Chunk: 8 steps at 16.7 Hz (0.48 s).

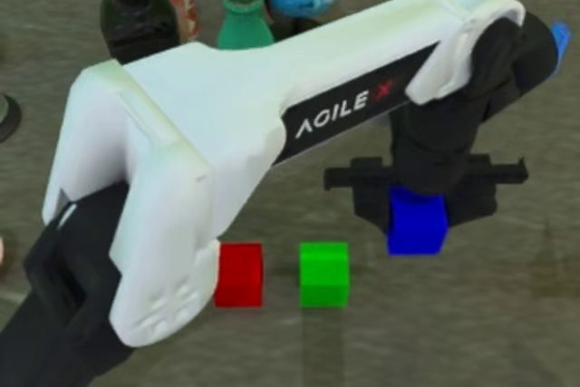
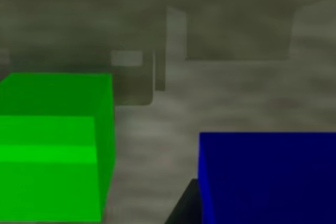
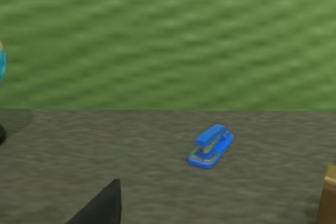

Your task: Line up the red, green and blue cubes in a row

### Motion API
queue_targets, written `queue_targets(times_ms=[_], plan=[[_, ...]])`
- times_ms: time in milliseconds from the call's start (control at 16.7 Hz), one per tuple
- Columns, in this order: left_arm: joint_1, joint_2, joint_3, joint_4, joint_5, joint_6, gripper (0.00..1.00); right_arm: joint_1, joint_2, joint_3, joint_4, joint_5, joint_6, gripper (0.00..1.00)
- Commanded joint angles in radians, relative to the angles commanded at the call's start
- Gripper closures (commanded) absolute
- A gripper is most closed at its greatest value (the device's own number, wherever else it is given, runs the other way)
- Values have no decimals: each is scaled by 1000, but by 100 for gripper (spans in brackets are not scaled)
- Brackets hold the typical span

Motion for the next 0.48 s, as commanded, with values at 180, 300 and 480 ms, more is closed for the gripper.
queue_targets(times_ms=[180,300,480], plan=[[1,2,-116,115,0,-3,100,0,0,0,0,0,0,0],[-2,4,-192,192,1,-2,100,0,0,0,0,0,0,0],[-5,6,-233,233,0,-2,100,0,0,0,0,0,0,0]])
